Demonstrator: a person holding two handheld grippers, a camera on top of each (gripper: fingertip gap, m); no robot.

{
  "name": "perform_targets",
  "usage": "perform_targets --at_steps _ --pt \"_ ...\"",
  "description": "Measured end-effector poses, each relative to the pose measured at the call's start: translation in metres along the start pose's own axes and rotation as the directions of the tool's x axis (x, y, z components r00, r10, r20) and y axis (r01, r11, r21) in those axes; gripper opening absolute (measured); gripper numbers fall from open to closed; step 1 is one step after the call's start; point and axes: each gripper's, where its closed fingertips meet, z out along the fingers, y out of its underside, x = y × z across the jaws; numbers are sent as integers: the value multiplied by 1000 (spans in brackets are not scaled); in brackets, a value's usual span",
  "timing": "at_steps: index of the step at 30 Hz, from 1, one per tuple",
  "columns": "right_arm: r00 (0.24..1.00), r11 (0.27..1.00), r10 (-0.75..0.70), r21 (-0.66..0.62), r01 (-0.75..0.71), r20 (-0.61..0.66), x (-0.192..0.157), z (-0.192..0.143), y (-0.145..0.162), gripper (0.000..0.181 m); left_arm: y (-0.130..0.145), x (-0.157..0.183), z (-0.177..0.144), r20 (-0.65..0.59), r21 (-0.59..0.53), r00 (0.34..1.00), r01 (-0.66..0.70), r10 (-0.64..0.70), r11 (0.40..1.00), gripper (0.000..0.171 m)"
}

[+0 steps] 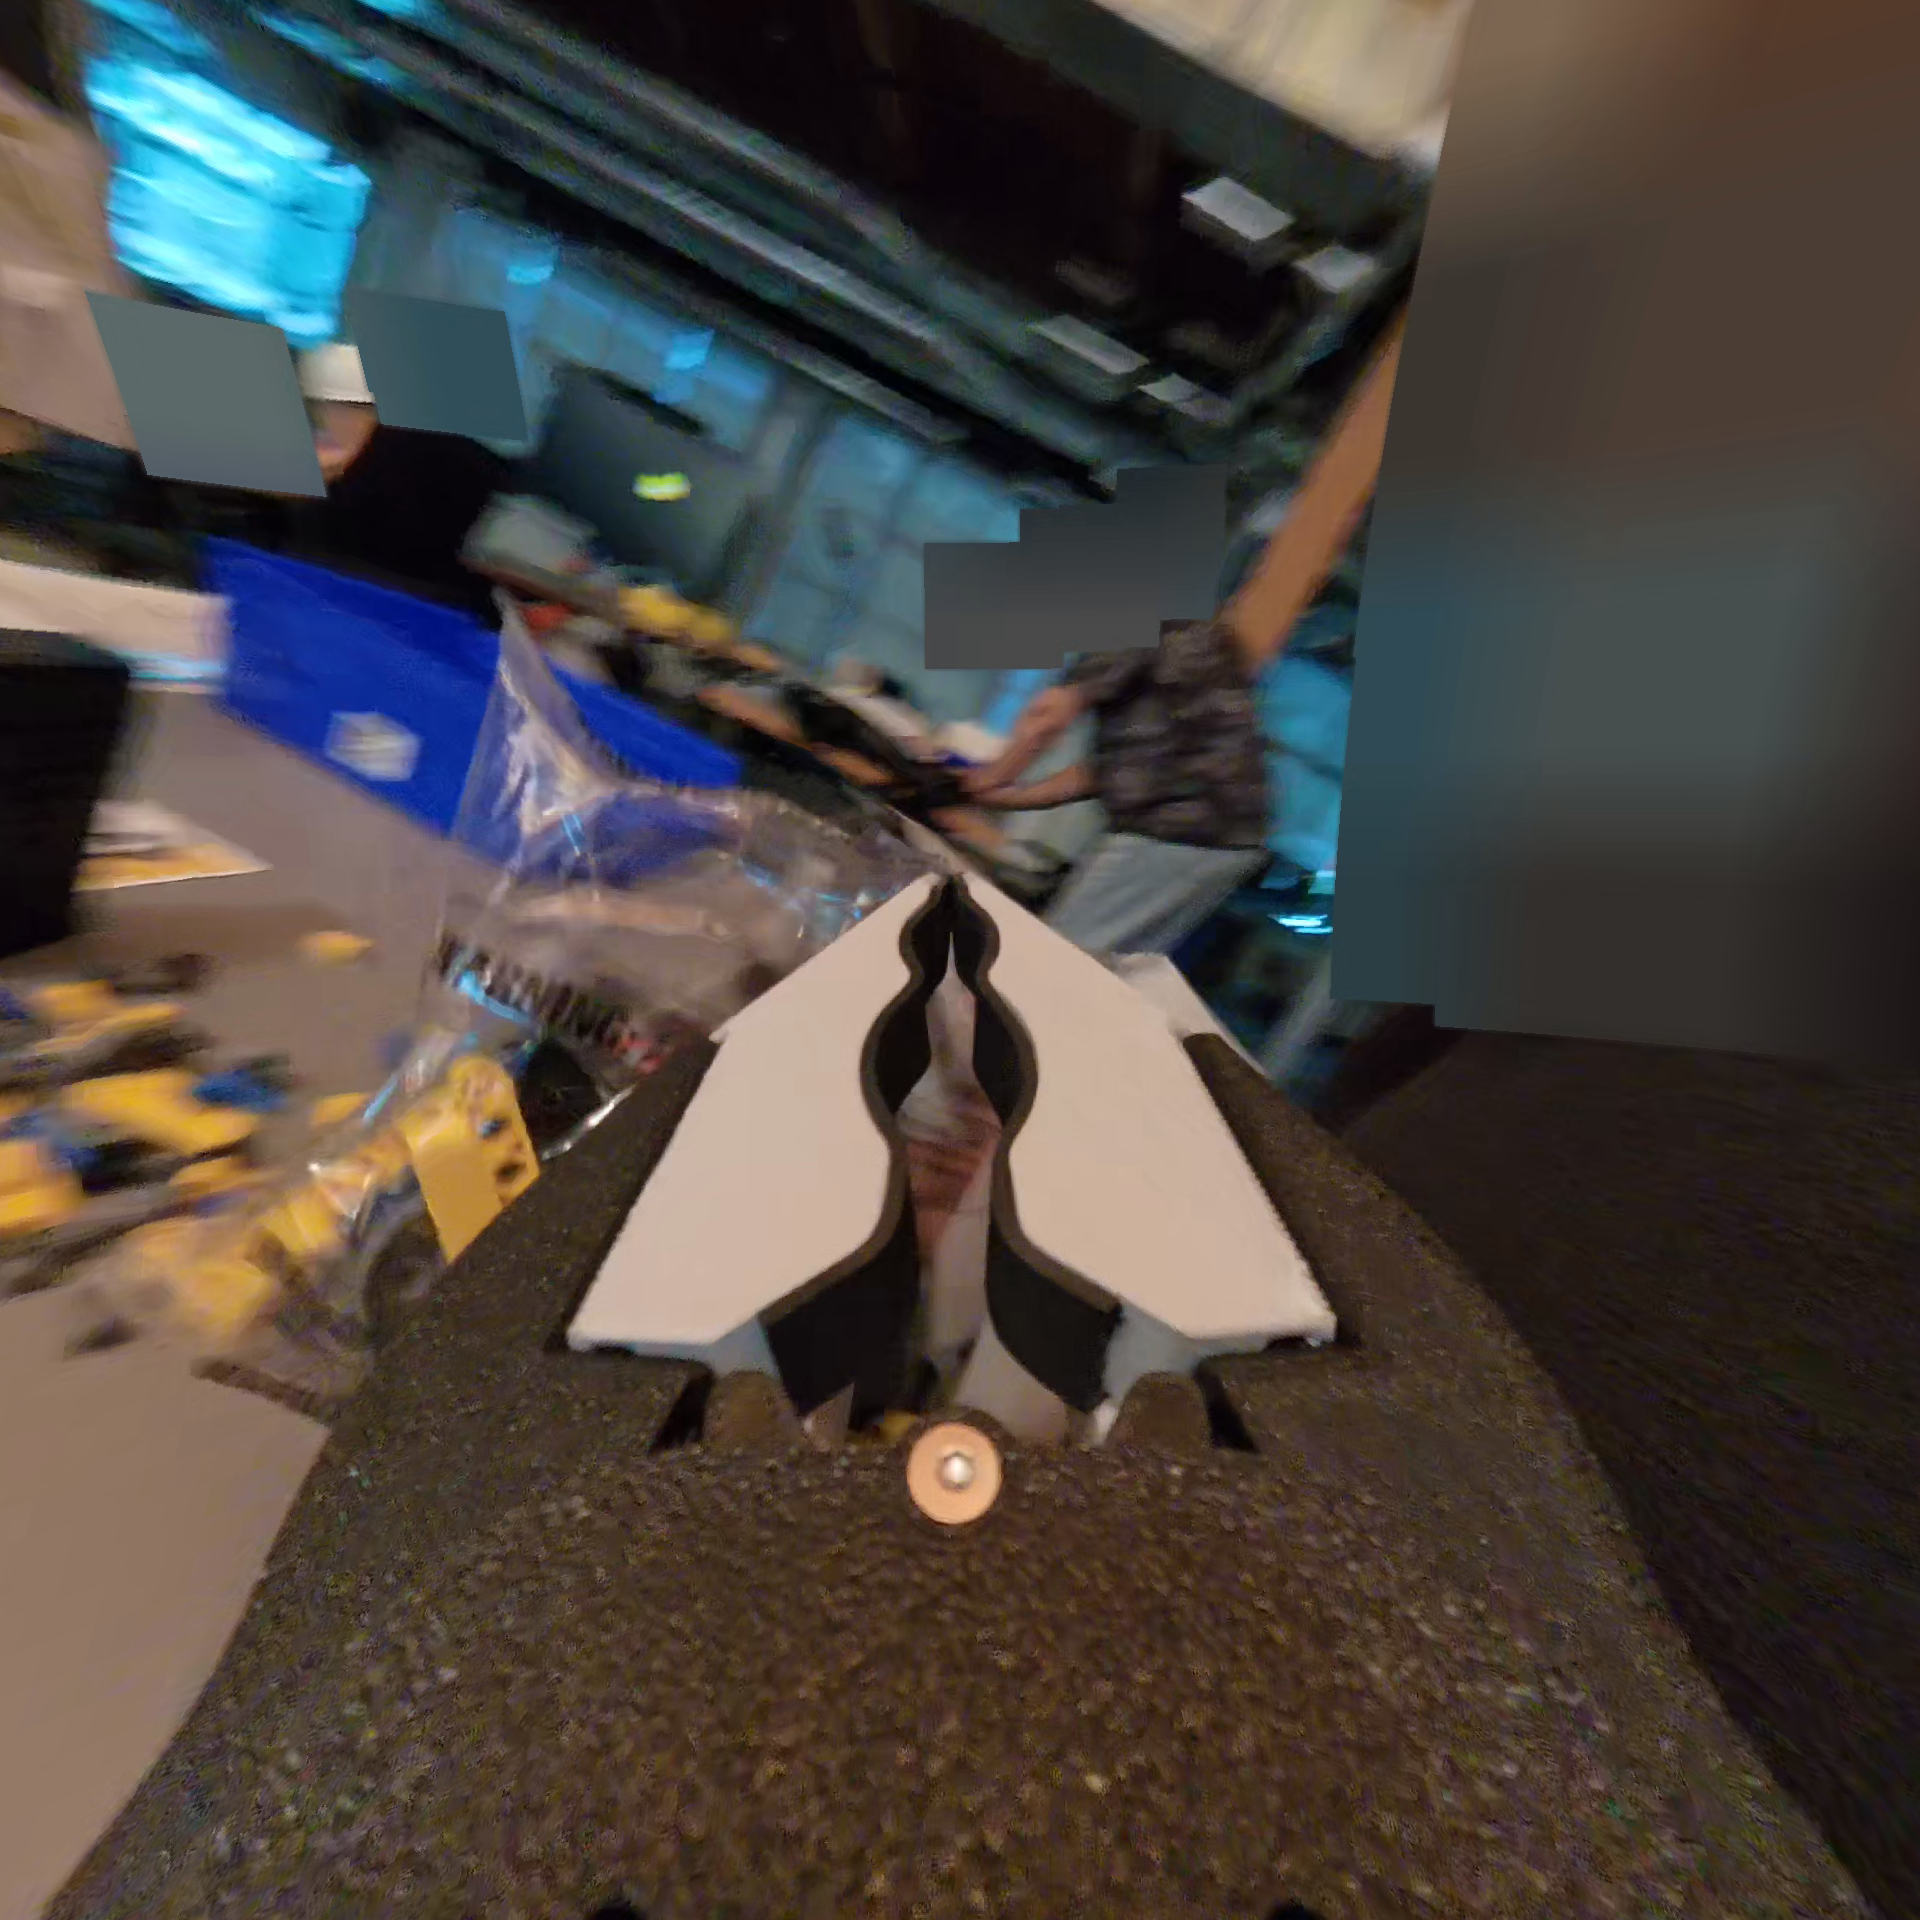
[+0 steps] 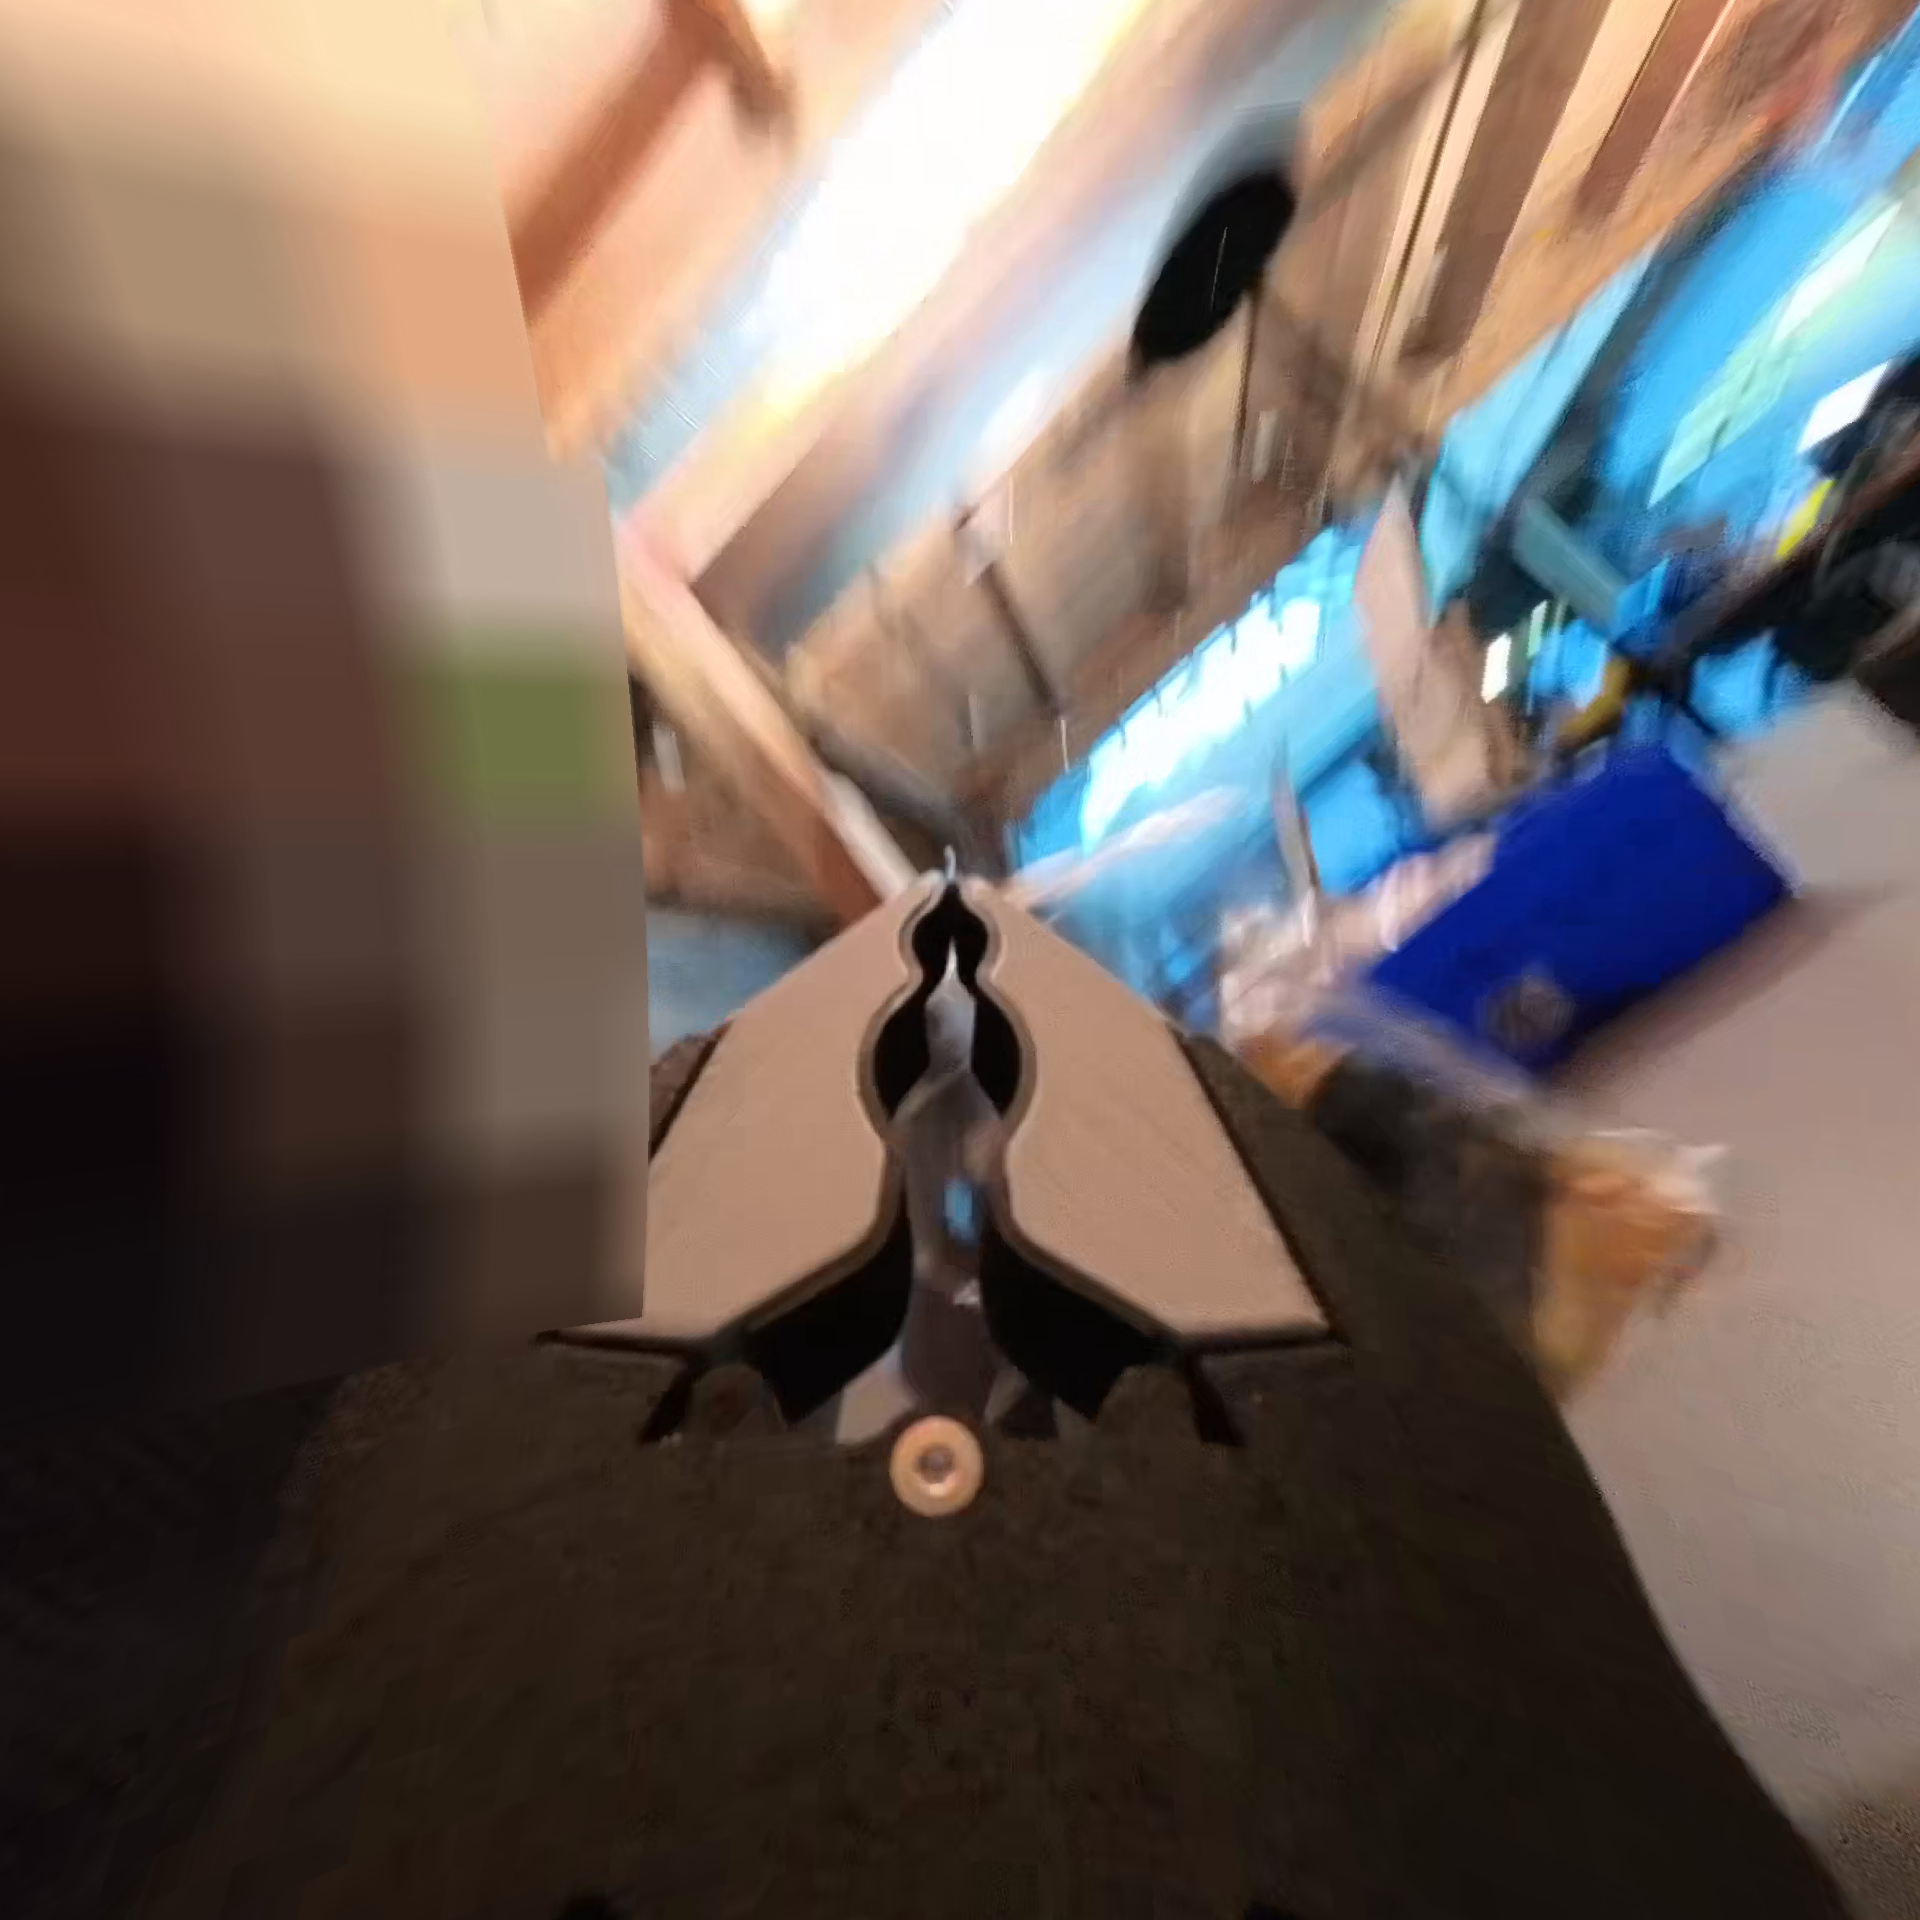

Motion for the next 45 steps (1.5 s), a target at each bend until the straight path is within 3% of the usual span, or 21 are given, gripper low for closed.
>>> perform_targets --at_steps 1,2,4,11,21,27,30,33,39,42,44,45 --pt "996 981 85 172 -91 40 3 -19 -36 0 -2 16 -2 -99 28 995 26 -23 999 0" --pt "992 956 115 263 -127 60 10 -42 -63 0 -2 21 -3 -107 35 994 22 -18 999 0" --pt "995 984 -12 176 30 -99 20 -55 -60 0 -3 9 -4 -25 12 999 -22 22 1000 0" --pt "956 972 -234 -34 231 -175 5 -34 -41 0 0 -7 -6 -14 18 999 48 -48 999 0" --pt "871 924 -377 -195 329 -314 34 -48 -40 0 -6 -33 -28 17 59 992 126 -127 990 0" --pt "722 853 -514 -366 373 -462 67 -80 -44 0 -1 -48 -38 46 7 986 160 -160 987 0" --pt "748 861 -487 -392 324 -452 71 -79 -36 2 4 -51 -36 42 -2 981 191 -190 982 0" --pt "764 852 -494 -408 329 -415 67 -70 -31 22 8 -50 -32 22 -5 976 216 -216 976 0" --pt "785 765 -579 -479 431 -219 22 -31 -14 53 9 -48 -31 6 -17 974 226 -226 974 0" --pt "857 748 -511 -522 410 -59 -4 -12 11 51 9 -44 -31 -30 -26 970 239 -240 971 0" --pt "899 698 -436 -645 311 -38 5 -14 36 35 9 -38 -30 -69 -32 966 247 -249 968 0" --pt "905 672 -420 -693 262 -66 16 -17 45 35 9 -35 -29 -94 -33 963 252 -254 967 0"
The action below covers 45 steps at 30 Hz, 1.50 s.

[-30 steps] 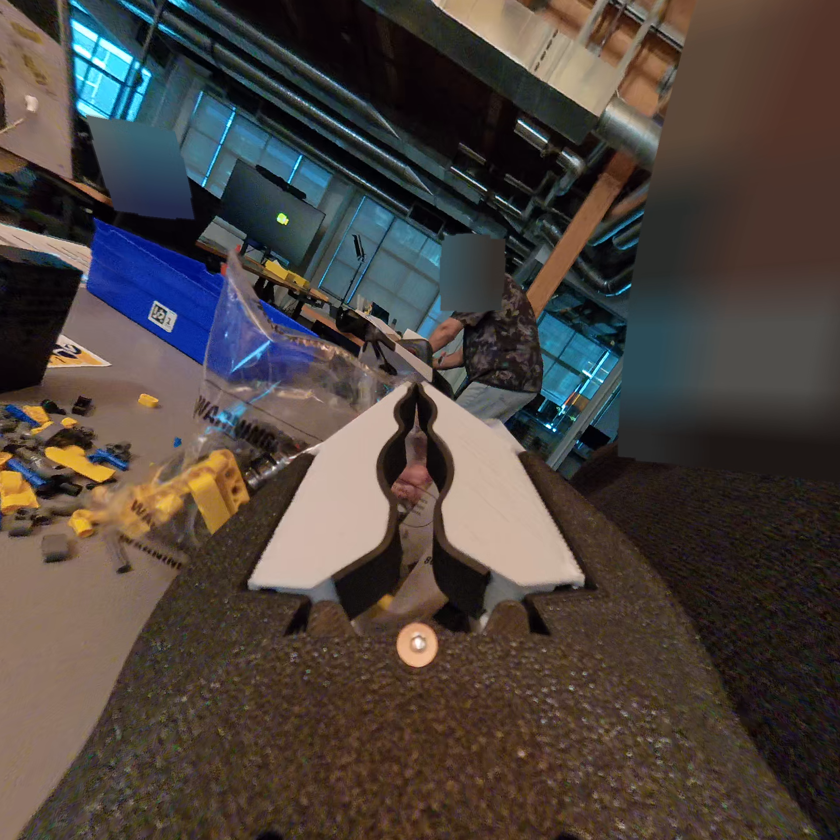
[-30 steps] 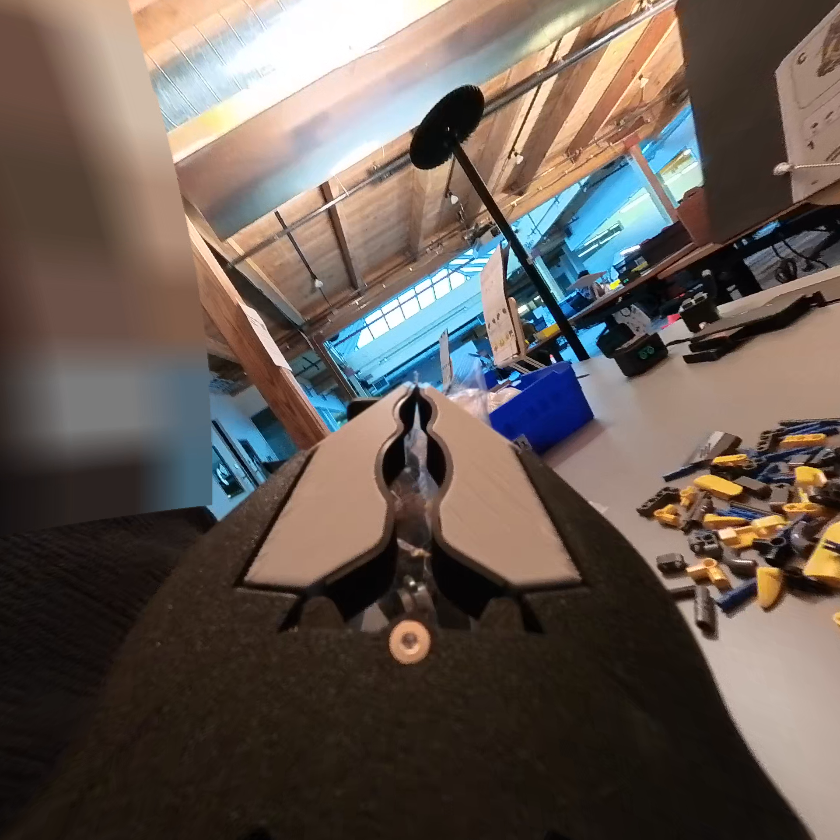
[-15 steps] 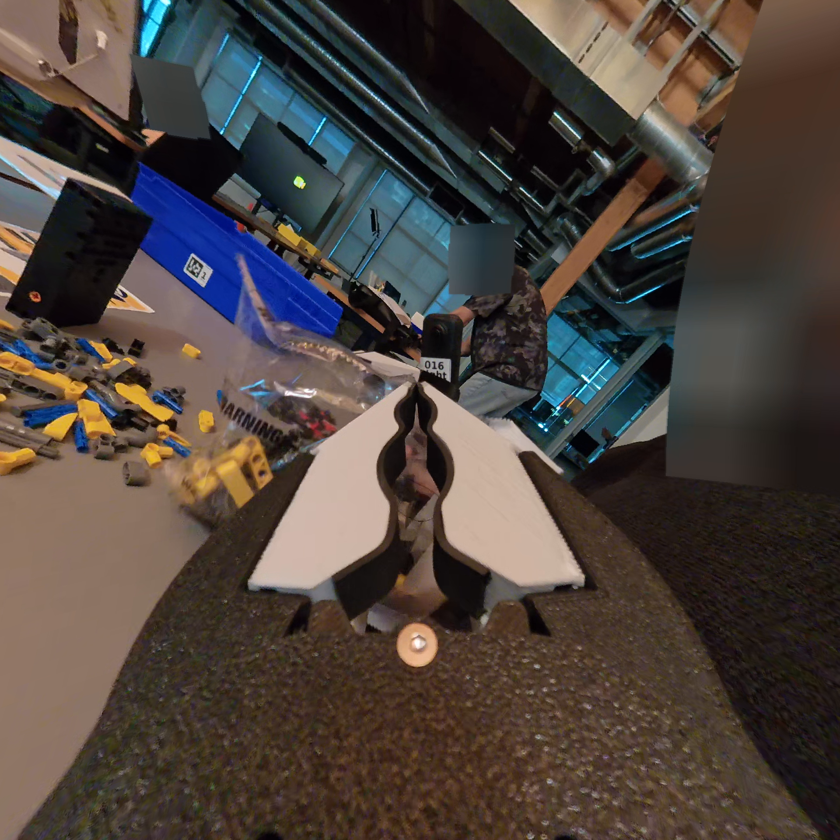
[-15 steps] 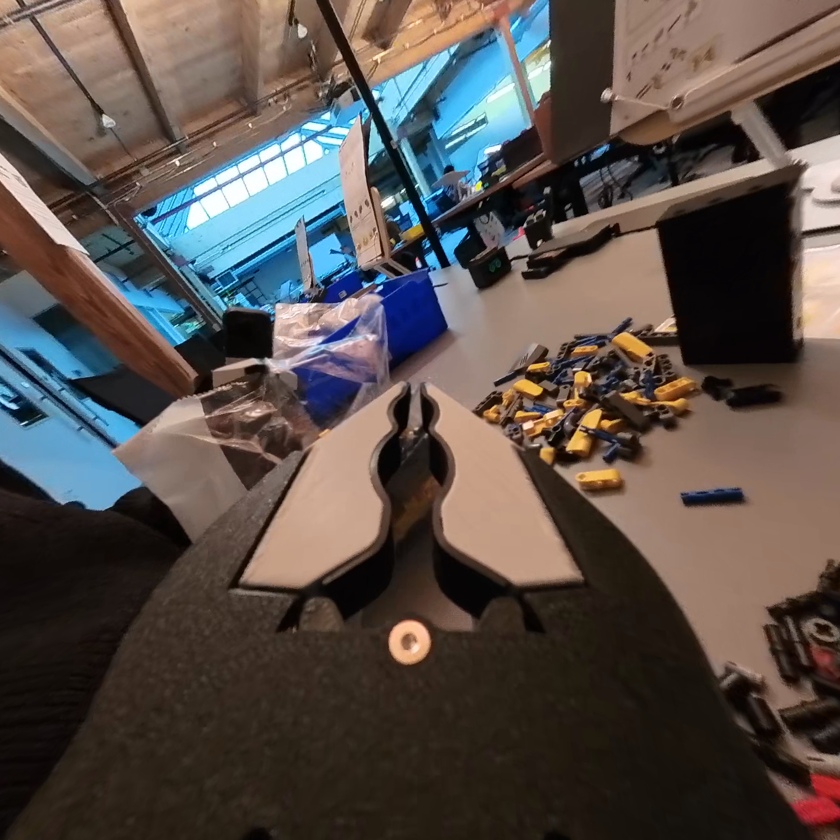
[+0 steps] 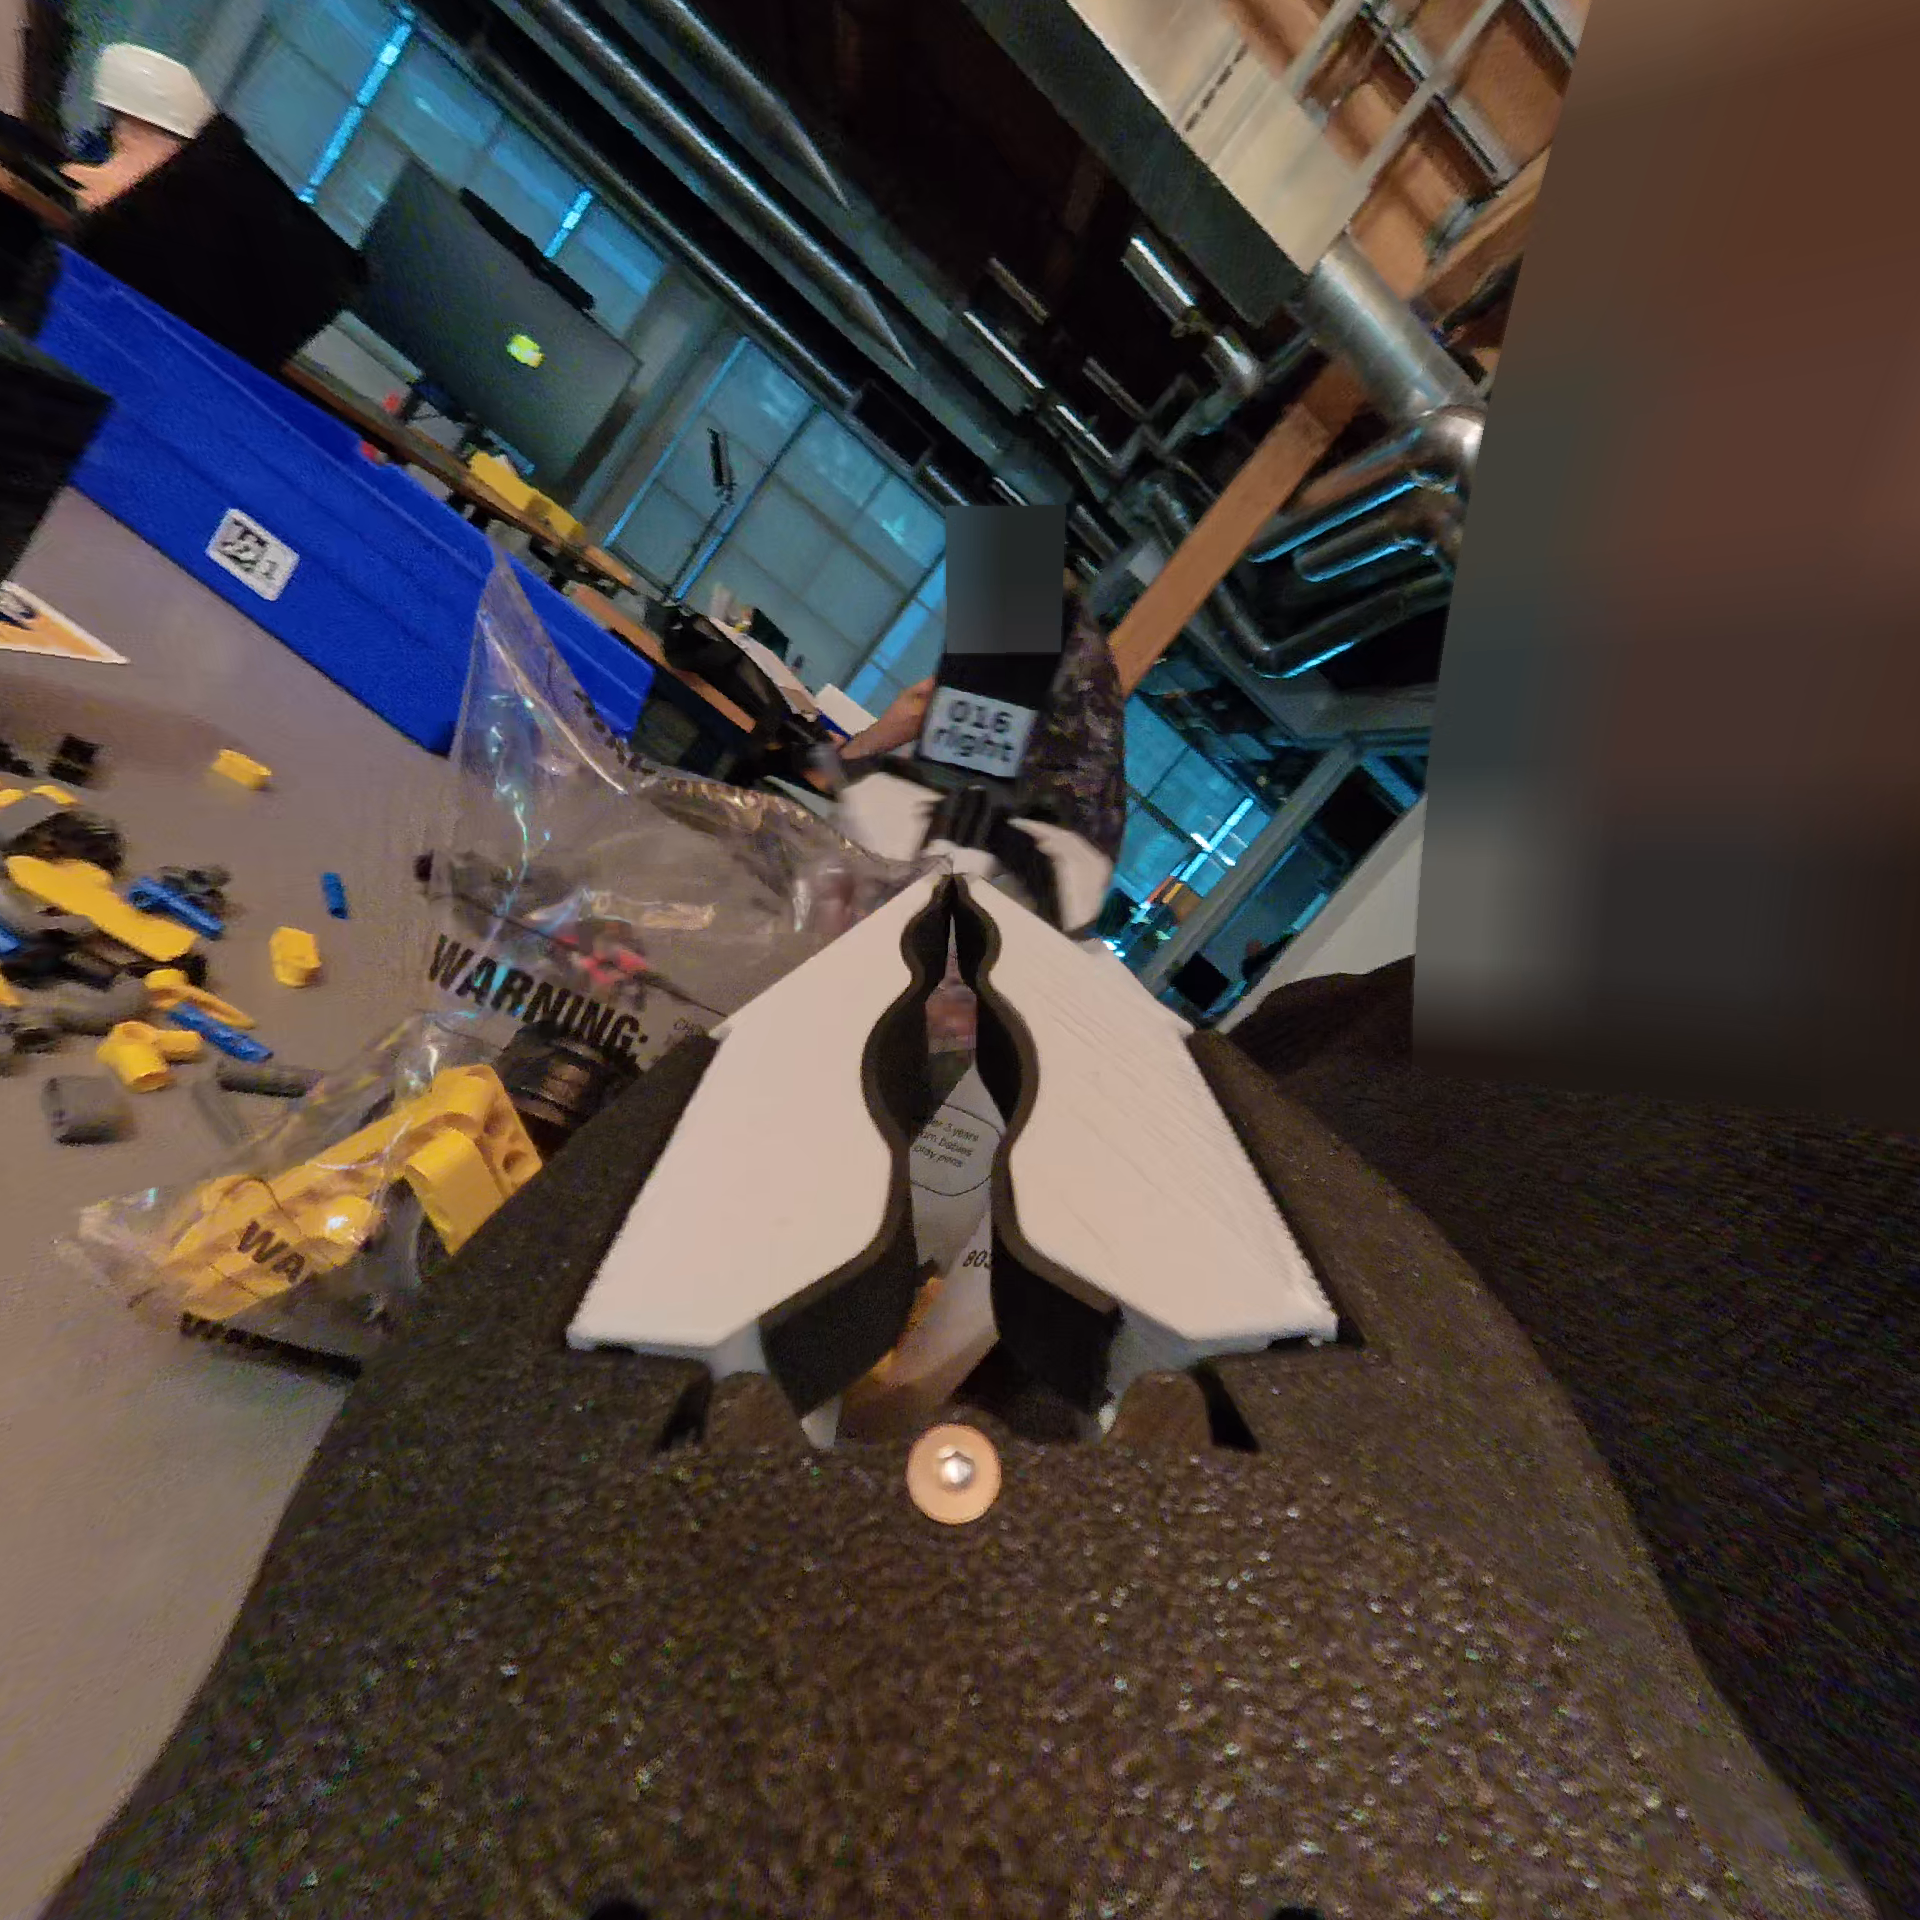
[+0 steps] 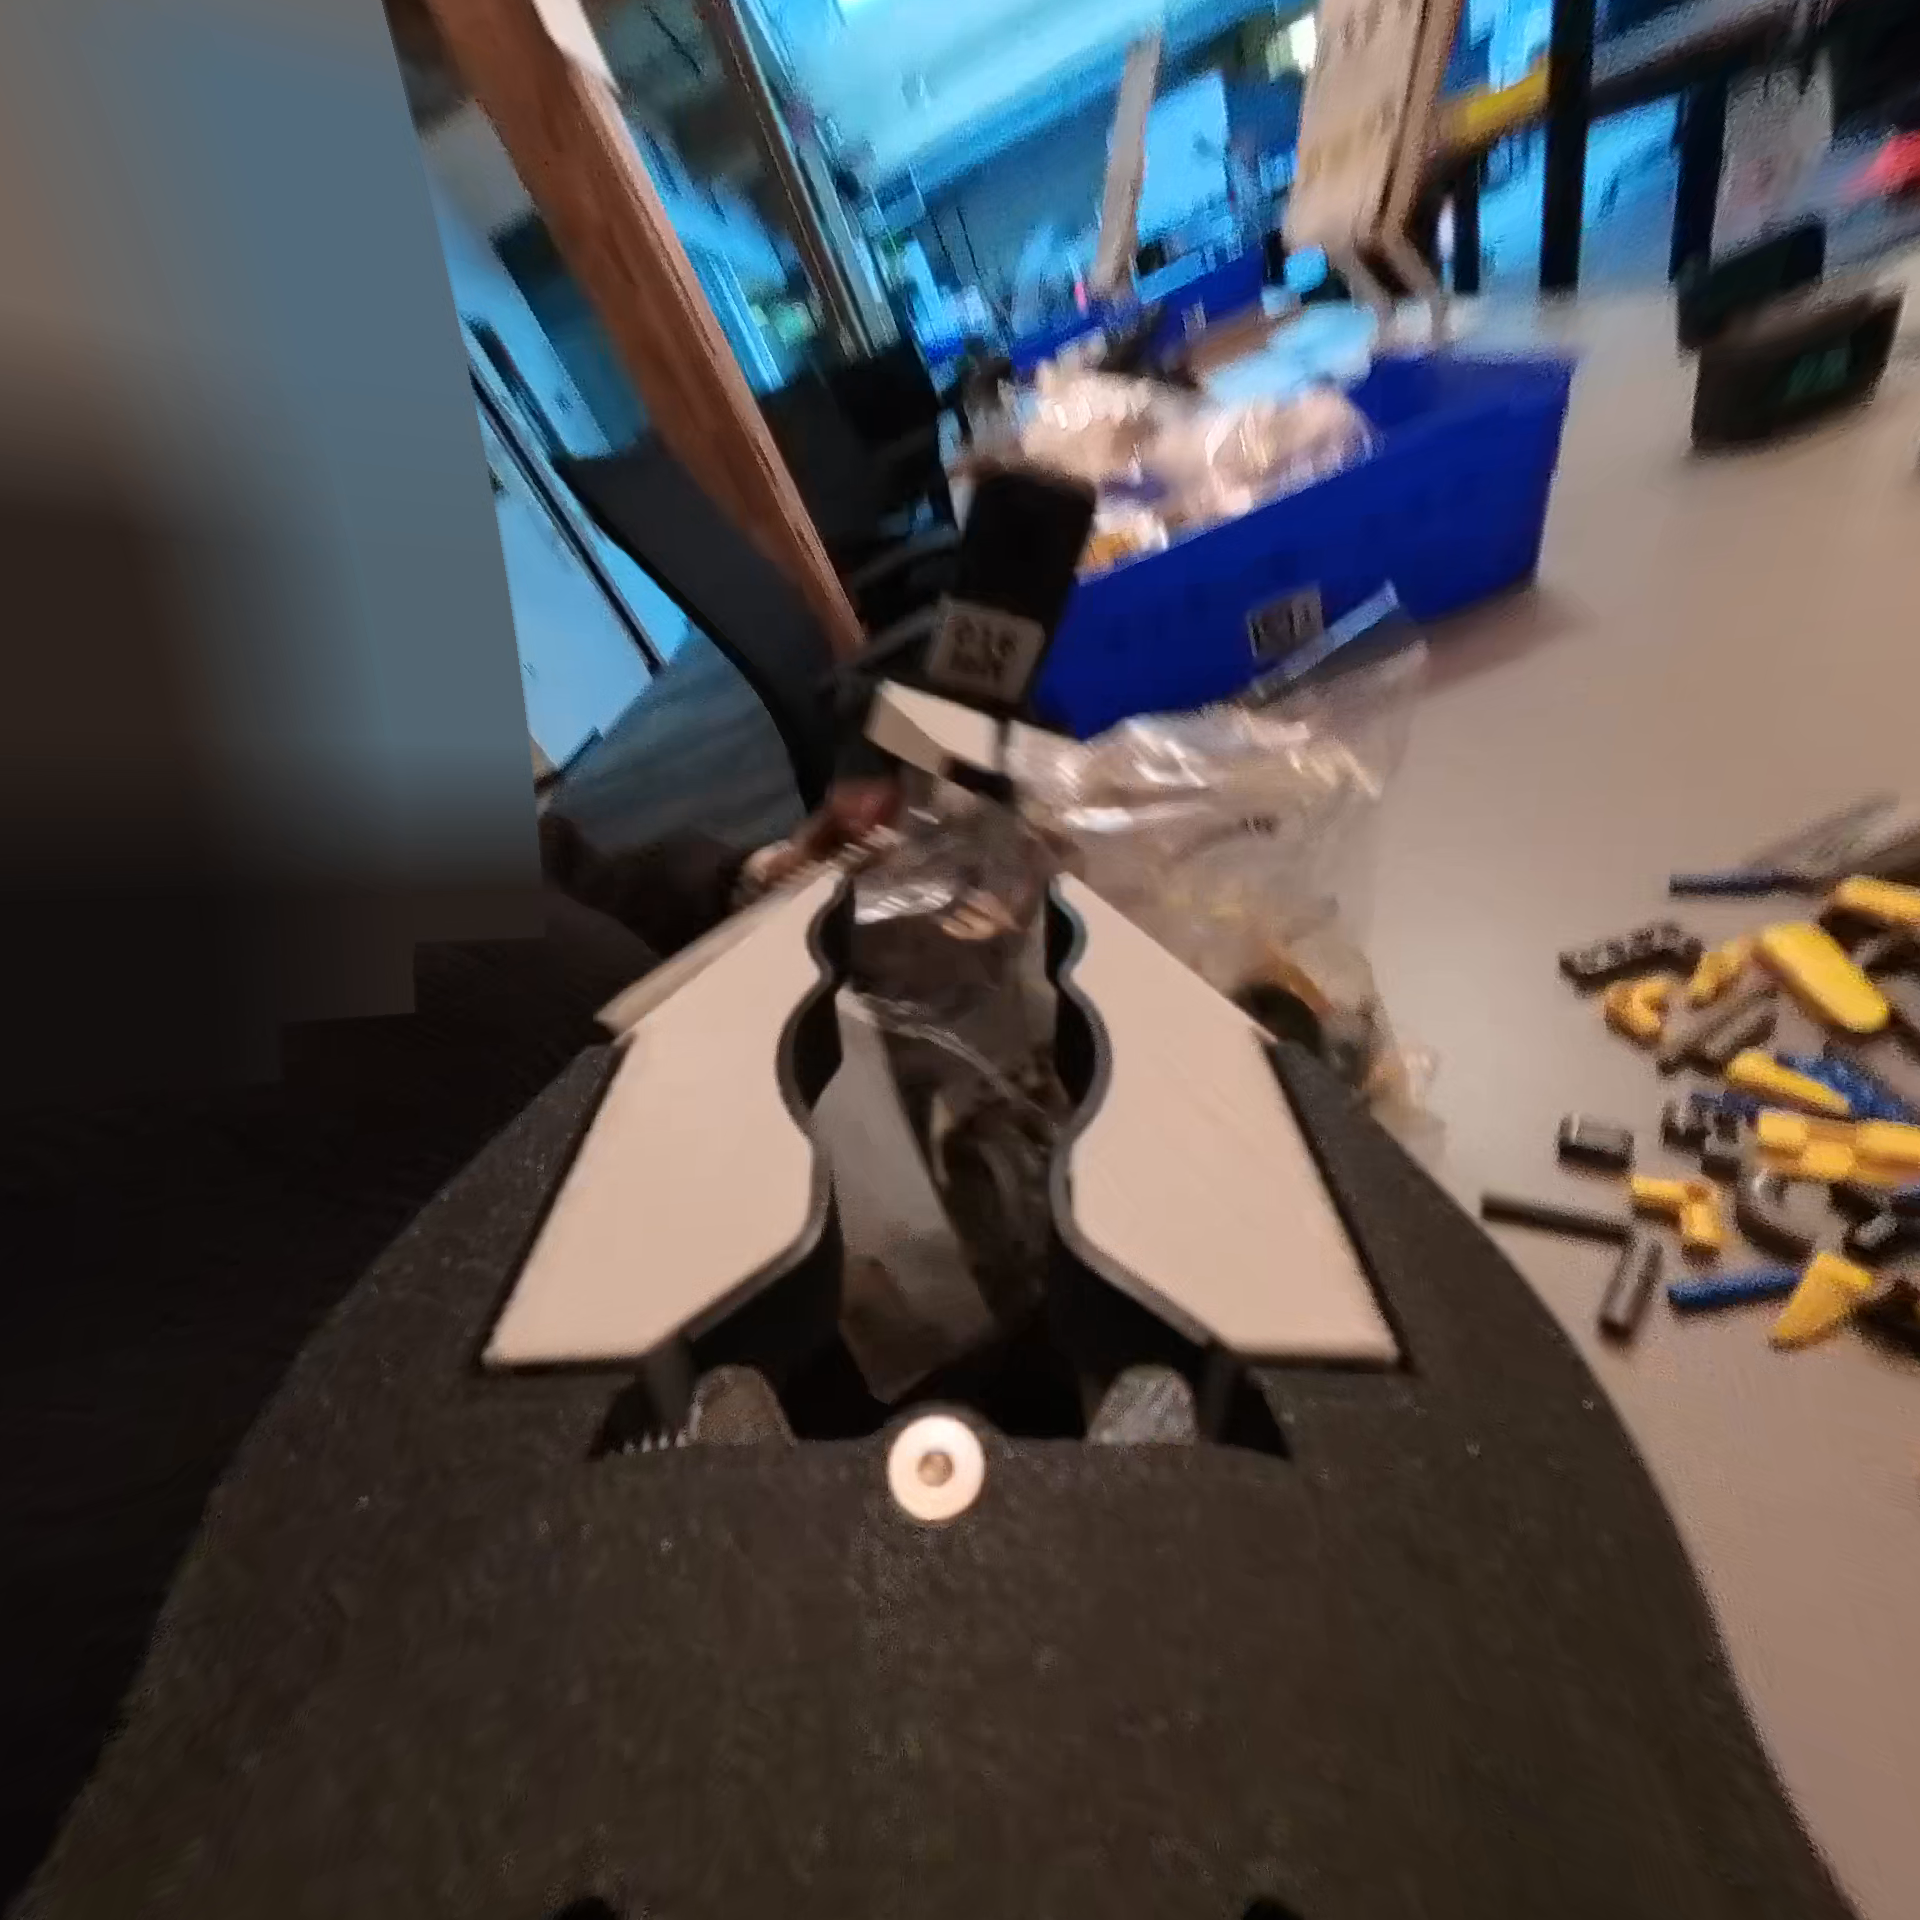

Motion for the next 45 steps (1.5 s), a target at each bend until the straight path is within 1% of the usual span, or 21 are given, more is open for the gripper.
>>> perform_targets --at_steps 1,3,5,7,9,12,13,14,16,18,21,26,30,33,35,38,39,40,41,43,45 --pt "999 999 18 -37 -19 -28 8 5 8 35 1 4 1 -27 -4 1000 6 -6 1000 0" --pt "998 999 29 -45 -31 -60 17 11 13 38 3 10 3 -68 -19 998 15 -16 1000 0" --pt "999 999 34 -33 -35 -26 13 13 12 35 5 12 3 -81 -30 997 12 -14 999 0" --pt "998 998 46 -38 -45 39 4 14 13 19 6 11 3 -79 -47 997 9 -12 999 0" --pt "996 998 40 -45 -37 75 -2 15 14 16 9 13 3 -97 -76 995 16 -23 997 0" --pt "990 999 29 8 -31 135 -9 13 7 12 14 13 3 -97 -121 994 41 -53 992 0" --pt "990 999 25 18 -28 137 -8 12 6 7 14 13 2 -96 -125 994 48 -61 991 0" --pt "992 1000 13 19 -15 123 -6 12 7 0 15 13 3 -94 -138 993 53 -66 989 0" --pt "994 1000 -24 7 23 103 -5 13 10 0 15 10 2 -76 -153 994 69 -82 986 1" --pt "994 995 -95 -27 96 45 -2 14 13 0 15 9 1 -68 -164 992 96 -108 982 2" --pt "977 973 -208 -108 203 -44 2 14 16 0 17 8 0 -49 -193 987 144 -156 971 10" --pt "920 918 -372 -195 344 -127 2 13 16 0 19 8 1 -2 -221 975 216 -222 951 11" --pt "823 835 -532 -286 470 -200 5 15 18 0 21 1 -1 78 -239 967 253 -241 937 12" --pt "728 759 -639 -360 543 -249 7 18 18 0 22 -12 -5 196 -260 964 225 -177 939 24" --pt "696 726 -675 -386 569 -244 5 23 21 0 20 -12 -4 229 -296 965 196 -130 935 24" --pt "640 678 -725 -427 599 -254 6 26 23 0 24 -15 -1 273 -395 958 194 -87 898 24" --pt "626 667 -736 -436 604 -257 6 26 24 0 25 -19 0 293 -417 953 204 -82 886 18" --pt "626 669 -735 -434 603 -262 5 25 23 0 26 -20 0 293 -438 953 206 -77 875 8" --pt "627 676 -730 -426 601 -273 5 24 22 0 25 -19 3 282 -435 955 210 -89 876 0" --pt "631 697 -713 -395 598 -304 4 22 19 0 22 -17 6 260 -416 959 214 -110 884 0" --pt "627 711 -702 -381 591 -339 7 20 19 0 20 -21 7 277 -409 960 163 -48 898 0"
